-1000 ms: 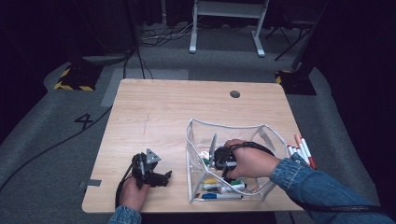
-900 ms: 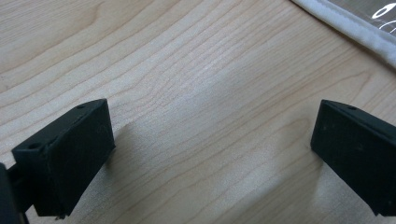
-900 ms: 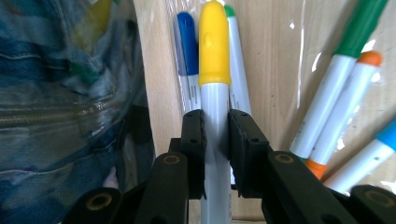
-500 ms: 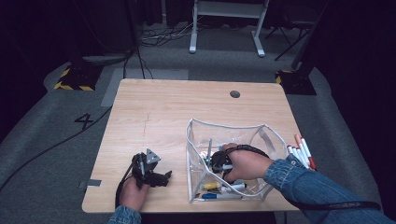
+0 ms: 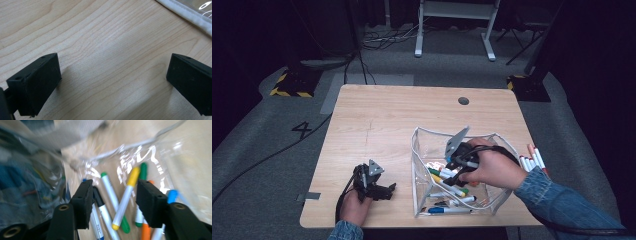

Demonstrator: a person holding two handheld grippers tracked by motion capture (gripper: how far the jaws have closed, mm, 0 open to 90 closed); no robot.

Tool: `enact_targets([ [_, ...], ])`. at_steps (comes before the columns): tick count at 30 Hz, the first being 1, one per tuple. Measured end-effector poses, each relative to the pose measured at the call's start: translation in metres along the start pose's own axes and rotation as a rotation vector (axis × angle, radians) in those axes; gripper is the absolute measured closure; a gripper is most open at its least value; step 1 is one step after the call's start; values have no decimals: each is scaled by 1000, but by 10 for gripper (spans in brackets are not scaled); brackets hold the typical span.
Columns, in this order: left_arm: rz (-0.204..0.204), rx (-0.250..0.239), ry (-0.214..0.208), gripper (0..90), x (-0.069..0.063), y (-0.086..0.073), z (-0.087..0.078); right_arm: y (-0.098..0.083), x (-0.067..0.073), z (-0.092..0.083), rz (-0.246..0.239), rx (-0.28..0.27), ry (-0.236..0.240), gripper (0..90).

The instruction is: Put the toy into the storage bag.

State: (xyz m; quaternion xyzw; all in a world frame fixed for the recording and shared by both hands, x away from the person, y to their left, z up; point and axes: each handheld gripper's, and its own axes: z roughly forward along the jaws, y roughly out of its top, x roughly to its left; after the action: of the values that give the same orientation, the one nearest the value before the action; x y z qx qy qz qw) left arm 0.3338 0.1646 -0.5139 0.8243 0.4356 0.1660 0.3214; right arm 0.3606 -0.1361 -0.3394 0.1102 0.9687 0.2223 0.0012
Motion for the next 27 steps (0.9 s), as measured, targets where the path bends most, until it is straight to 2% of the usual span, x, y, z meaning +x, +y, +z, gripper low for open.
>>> enact_targets([
  [3,-10,2,-8,0,-1,0,0,-10,-3,-31,38,-115,-54,545],
  [6,-9,2,-7,0,-1,0,0,-28,-7,-63,102,-201,-102,586],
  [10,-9,2,-7,0,-1,0,0,-57,-17,-98,194,-259,-170,593],
  [14,-9,2,-7,0,-1,0,0,-91,-28,-122,286,-275,-260,607],
  [19,-6,4,-6,0,-1,0,0,-136,-44,-136,424,-332,-349,626],
  [23,-7,4,-6,0,-1,0,0,-167,-54,-137,505,-366,-399,637],
  [27,-7,4,-6,0,-1,0,0,-197,-66,-125,577,-312,-444,630],
])
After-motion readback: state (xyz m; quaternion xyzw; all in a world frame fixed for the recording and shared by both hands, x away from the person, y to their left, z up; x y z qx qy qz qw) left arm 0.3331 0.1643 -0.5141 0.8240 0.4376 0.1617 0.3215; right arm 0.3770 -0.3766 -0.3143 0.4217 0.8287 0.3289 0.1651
